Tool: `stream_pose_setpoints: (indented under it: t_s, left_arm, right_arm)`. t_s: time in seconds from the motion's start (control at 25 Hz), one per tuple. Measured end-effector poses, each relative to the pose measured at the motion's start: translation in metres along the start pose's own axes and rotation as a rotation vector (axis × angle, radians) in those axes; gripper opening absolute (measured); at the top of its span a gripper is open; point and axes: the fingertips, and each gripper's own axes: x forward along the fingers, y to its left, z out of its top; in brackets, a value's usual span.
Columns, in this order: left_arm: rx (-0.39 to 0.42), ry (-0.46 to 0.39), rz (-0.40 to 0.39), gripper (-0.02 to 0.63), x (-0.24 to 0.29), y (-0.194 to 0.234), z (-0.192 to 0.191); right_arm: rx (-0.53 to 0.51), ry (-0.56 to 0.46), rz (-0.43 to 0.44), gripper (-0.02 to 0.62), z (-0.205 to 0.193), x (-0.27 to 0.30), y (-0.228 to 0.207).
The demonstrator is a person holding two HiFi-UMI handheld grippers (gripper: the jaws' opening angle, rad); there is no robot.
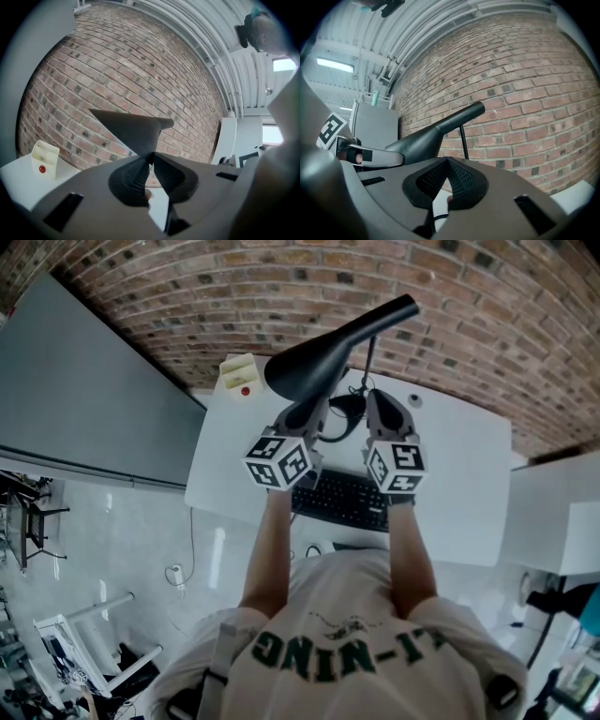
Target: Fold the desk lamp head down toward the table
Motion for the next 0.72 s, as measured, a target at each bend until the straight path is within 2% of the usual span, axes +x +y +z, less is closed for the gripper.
stream_pose_setpoints:
  t_s: [0.72]
  left_arm:
    - [-0.079, 0.014, -0.025, 0.032, 0.012, 0.003, -0.018]
  right_arm:
    - [-0.001, 0.021, -0.006, -0.006, -0.008, 0.007, -0.01]
